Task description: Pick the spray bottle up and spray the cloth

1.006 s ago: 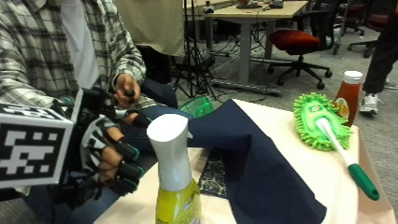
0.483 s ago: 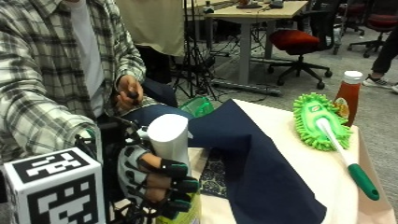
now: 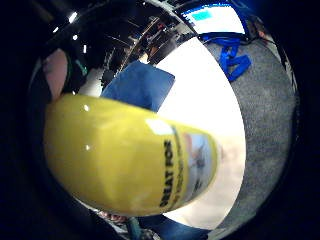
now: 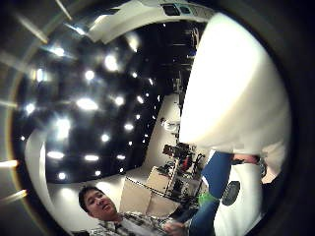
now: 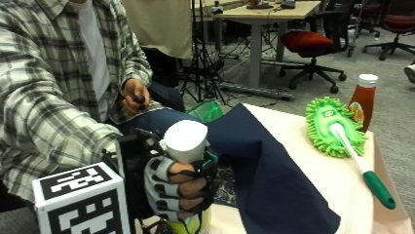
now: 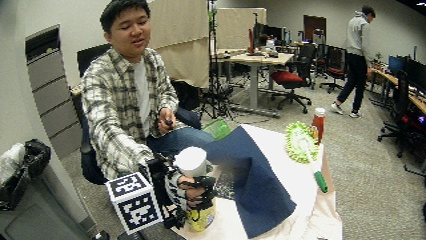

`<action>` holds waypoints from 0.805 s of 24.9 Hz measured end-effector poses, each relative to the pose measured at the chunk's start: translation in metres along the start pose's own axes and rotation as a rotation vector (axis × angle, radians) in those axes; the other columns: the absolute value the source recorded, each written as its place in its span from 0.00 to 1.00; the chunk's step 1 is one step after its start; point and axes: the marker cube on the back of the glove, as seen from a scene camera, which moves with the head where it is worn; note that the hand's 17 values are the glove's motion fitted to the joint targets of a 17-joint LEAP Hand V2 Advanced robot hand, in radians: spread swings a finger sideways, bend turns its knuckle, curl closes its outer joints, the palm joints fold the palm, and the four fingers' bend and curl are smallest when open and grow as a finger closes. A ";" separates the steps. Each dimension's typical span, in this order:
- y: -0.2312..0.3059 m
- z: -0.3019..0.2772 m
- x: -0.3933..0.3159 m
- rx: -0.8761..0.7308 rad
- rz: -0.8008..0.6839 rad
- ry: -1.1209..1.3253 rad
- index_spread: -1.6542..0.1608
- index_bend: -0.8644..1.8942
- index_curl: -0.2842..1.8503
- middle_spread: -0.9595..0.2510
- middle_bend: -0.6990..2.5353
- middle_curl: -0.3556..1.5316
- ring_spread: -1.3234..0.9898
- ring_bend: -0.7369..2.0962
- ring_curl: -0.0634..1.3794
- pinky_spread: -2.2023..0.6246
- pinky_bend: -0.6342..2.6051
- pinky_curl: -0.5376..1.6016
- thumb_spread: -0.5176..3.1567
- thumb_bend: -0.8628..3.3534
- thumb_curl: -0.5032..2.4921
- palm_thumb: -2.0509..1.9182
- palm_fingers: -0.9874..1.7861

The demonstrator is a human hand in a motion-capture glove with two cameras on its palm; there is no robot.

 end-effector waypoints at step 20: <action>-0.005 0.019 -0.034 0.026 -0.141 0.112 0.75 0.38 0.32 0.64 0.36 0.44 0.48 0.46 0.34 0.74 0.33 0.44 0.22 0.20 0.39 0.80 0.80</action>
